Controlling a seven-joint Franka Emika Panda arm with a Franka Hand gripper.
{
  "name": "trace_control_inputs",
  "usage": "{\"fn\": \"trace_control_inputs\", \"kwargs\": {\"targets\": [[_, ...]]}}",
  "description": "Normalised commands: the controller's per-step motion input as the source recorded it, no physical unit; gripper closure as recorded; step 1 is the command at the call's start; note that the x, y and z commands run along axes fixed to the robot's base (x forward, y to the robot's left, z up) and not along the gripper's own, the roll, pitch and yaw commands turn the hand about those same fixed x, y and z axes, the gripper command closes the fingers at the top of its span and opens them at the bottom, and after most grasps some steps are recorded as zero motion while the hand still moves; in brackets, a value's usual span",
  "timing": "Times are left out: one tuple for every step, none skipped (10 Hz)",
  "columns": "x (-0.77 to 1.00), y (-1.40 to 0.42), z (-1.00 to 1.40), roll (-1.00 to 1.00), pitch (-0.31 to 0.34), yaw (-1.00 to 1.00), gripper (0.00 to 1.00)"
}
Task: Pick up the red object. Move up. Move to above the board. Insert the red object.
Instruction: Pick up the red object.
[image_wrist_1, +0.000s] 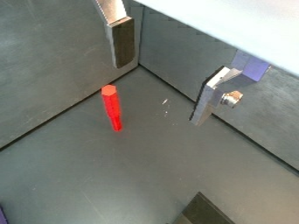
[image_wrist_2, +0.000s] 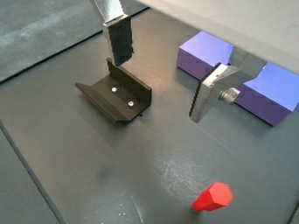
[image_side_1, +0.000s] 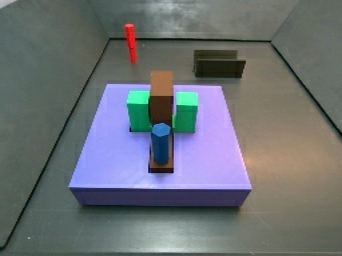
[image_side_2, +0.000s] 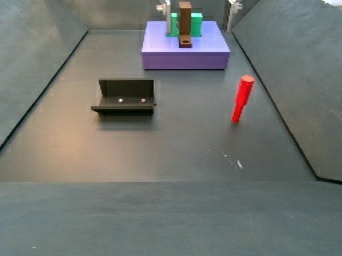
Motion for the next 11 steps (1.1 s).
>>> {"fn": "trace_control_inputs", "kwargs": {"targets": [[-0.54, 0.02, -0.20, 0.12, -0.011, -0.11, 0.00], [-0.68, 0.00, -0.41, 0.04, -0.096, -0.11, 0.00], [-0.77, 0.00, -0.46, 0.05, -0.139, -0.09, 0.00], [-0.76, 0.00, -0.48, 0.03, -0.154, -0.07, 0.00], [-0.72, 0.00, -0.48, 0.02, -0.173, -0.08, 0.00], [-0.67, 0.00, -0.54, 0.03, -0.204, -0.07, 0.00], [-0.62, 0.00, -0.52, 0.04, -0.196, -0.09, 0.00], [-0.59, 0.00, -0.48, 0.05, -0.179, -0.11, 0.00], [-0.34, 0.00, -0.42, 0.04, -0.107, -0.13, 0.00], [-0.03, 0.00, -0.33, 0.03, -0.067, -0.07, 0.00], [0.00, 0.05, -0.29, 0.07, -0.053, -0.03, 0.00]]}}
